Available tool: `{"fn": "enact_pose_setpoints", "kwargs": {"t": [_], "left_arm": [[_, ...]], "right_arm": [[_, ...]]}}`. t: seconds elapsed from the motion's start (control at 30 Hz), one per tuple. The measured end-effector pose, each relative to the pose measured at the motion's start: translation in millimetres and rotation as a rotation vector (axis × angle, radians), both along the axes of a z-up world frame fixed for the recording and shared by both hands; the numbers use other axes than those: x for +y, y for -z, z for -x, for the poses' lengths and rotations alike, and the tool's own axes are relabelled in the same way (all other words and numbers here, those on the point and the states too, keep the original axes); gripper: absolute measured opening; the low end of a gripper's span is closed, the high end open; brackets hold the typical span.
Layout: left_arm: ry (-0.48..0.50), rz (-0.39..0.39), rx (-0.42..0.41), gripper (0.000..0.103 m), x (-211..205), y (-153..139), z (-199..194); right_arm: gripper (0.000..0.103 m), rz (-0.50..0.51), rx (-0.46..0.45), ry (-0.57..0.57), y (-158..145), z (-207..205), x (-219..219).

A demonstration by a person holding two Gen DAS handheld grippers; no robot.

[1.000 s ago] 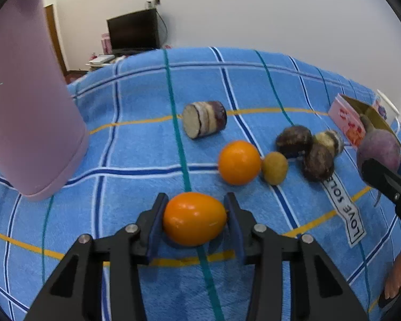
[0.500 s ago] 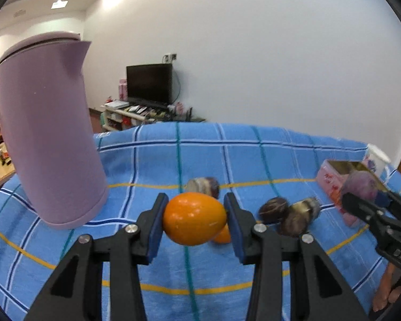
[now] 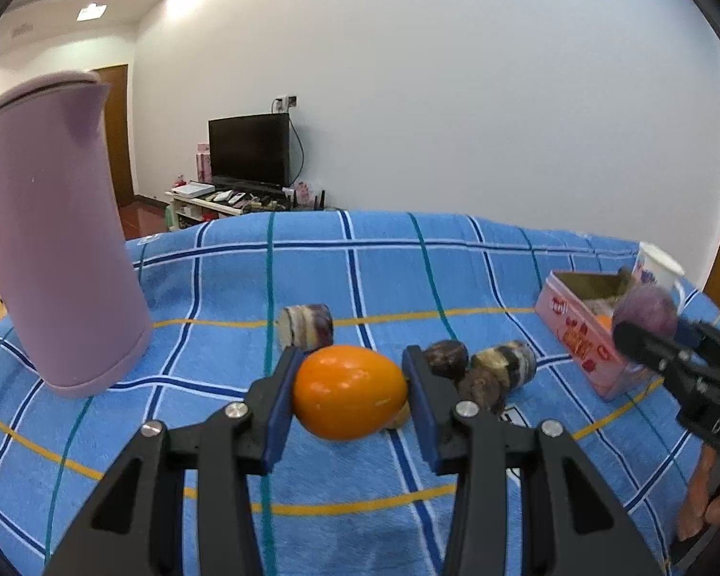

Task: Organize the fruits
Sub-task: 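Carry the beet with the right tool while the left tool carries the oval fruit into the tin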

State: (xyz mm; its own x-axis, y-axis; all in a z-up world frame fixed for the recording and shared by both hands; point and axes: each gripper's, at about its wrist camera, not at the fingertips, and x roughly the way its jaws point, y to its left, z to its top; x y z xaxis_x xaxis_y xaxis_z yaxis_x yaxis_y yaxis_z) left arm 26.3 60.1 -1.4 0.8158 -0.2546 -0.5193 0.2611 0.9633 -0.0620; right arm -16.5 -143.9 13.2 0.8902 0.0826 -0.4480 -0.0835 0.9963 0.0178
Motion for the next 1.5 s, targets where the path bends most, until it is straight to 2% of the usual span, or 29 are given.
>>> {"fn": "enact_pose_setpoints", "kwargs": {"t": [0.17, 0.53, 1.03, 1.5], "left_arm": [[-0.015, -0.035, -0.003, 0.045, -20.3, 0.7, 6.1], [-0.011, -0.043, 0.016, 0.045, -58.8, -2.8, 13.7], [0.076, -0.025, -0.006, 0.045, -118.3, -18.8, 18.5], [0.195, -0.023, -0.025, 0.045, -202.6, -23.8, 16.5]], "right_arm": [[0.056, 0.004, -0.011, 0.019, -2.0, 5.2, -18.6], [0.056, 0.000, -0.029, 0.075, -6.7, 12.2, -59.7], [0.056, 0.035, -0.046, 0.220, -9.4, 10.6, -126.1], [0.056, 0.033, -0.020, 0.325, -9.2, 4.9, -189.8]]}}
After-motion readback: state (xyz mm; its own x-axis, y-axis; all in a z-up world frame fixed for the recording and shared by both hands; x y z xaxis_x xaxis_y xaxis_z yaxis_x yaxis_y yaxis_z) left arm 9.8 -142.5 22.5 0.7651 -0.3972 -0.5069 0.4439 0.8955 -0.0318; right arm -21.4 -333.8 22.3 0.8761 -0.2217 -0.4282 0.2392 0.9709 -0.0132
